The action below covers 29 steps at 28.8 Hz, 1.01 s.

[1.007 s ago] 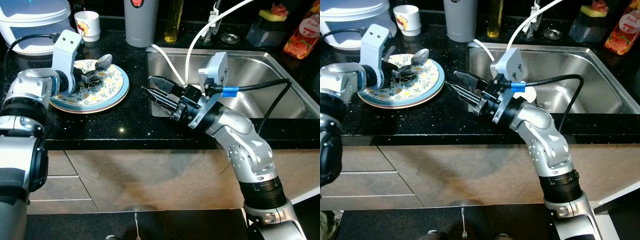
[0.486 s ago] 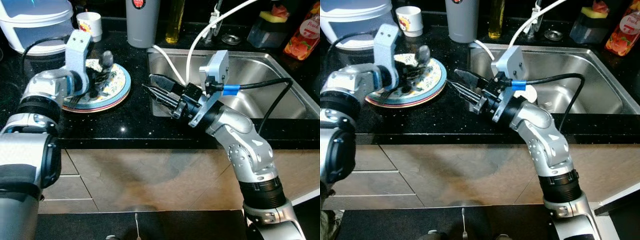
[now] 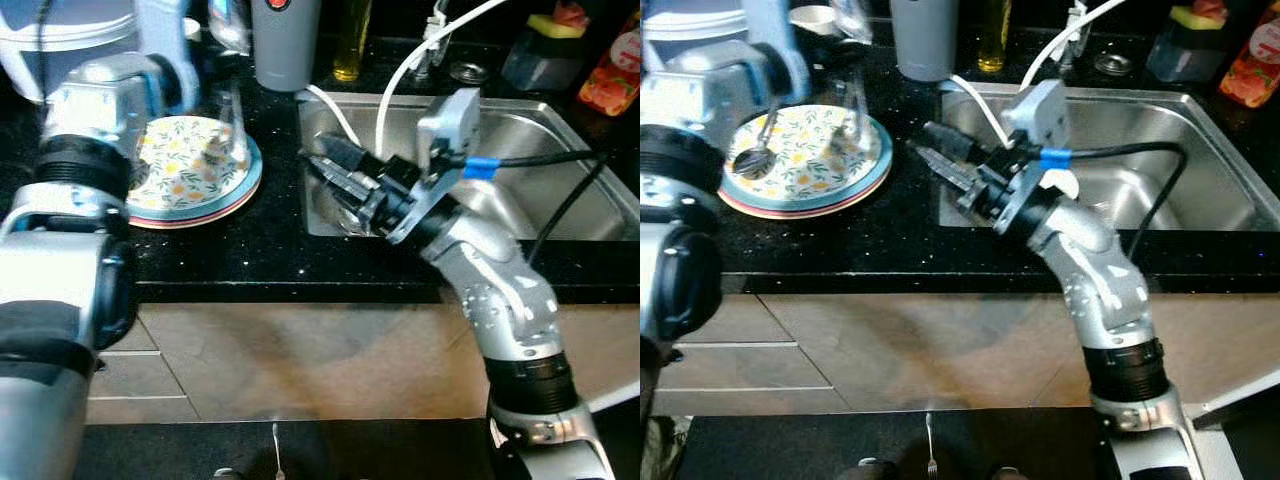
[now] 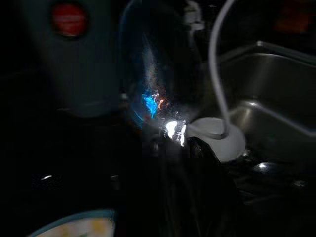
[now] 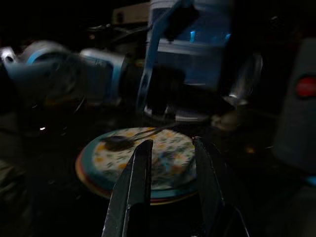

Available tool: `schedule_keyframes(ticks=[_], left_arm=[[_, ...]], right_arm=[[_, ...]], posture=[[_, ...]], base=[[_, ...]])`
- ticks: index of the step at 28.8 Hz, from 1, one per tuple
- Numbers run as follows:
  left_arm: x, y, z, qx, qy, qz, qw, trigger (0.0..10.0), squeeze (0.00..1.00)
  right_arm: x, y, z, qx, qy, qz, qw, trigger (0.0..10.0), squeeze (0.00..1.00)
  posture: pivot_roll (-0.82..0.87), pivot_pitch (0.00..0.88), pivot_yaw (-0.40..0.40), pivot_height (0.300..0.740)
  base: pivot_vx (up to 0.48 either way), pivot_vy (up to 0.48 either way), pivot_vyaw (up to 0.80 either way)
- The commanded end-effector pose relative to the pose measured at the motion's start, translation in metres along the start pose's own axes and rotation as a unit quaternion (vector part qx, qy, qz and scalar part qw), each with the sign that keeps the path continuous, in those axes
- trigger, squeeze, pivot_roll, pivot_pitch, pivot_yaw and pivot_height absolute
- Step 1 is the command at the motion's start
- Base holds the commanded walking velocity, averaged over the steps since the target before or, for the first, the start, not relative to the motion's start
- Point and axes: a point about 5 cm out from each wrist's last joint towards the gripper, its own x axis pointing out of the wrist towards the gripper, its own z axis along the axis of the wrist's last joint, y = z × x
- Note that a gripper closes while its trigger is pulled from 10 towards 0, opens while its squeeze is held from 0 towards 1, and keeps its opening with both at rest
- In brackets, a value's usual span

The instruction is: Kitchen organization

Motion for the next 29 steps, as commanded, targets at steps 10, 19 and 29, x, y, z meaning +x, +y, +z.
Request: schedule_keyframes(ticks=[10,19,29], left_arm=[[0.040,-0.059,-0.004,-0.037,-0.007,-0.070,0.997,10.0,0.00],[0.067,-0.115,-0.027,-0.079,0.013,-0.104,0.991,10.0,0.00],[0.073,-0.133,-0.063,0.006,0.053,-0.077,0.996,10.0,1.00]], right_arm=[[-0.040,-0.045,0.011,-0.105,0.048,-0.152,0.982,10.0,0.00],[-0.070,-0.070,0.007,-0.154,0.114,-0.245,0.950,10.0,0.00],[-0.089,-0.103,0.001,-0.165,0.164,-0.378,0.896,10.0,0.00]], posture=[[0.03,0.090,0.039,0.740],[0.01,0.092,0.063,0.740],[0.02,0.098,0.056,0.740]], base=[[0.000,0.000,0.00],[0.000,0.000,0.00],[0.000,0.000,0.00]])
